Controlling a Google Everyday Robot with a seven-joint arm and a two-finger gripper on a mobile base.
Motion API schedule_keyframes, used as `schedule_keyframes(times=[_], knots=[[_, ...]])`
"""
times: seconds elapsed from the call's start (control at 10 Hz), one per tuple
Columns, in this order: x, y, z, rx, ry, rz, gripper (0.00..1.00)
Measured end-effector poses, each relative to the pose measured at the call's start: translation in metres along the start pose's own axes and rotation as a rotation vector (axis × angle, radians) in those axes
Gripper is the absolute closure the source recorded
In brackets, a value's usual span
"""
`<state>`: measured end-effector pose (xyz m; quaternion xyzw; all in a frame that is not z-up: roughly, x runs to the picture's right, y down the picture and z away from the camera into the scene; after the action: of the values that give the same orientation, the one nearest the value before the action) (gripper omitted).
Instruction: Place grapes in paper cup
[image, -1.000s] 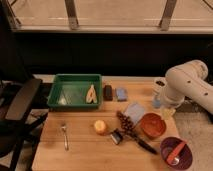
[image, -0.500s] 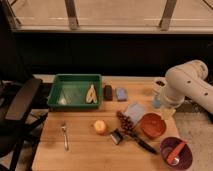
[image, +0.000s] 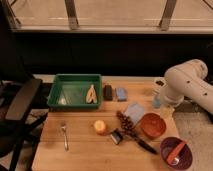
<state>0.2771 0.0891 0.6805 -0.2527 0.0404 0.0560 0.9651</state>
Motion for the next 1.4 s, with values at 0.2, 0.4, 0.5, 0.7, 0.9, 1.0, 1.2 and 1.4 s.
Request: schedule_keyframes(times=[0.2,0.4,0.5,0.7,0.9,1.0,1.2,1.4], knots=[[-0.028,-0.004,-0.007,0.001,-0.022,0.053,0.35],[-0.053,-0.006,-0.002,-0.054,-0.084,0.099,0.35],[-0.069,-0.011,0.003,-0.083,-0.125,0.136,0.35],[-0.080,-0.017,0.016,-0.148,-0.237,0.277,0.35],[-0.087,-0.019,0.018,-0.163,-0.267,0.305,0.35],[-0.085,-0.018,0.019,-0.163,-0.266,0.308,0.35],[-0.087,-0.019,0.019,-0.164,-0.265,0.306,0.35],[-0.089,-0.015,0.025,-0.190,-0.276,0.339,0.35]])
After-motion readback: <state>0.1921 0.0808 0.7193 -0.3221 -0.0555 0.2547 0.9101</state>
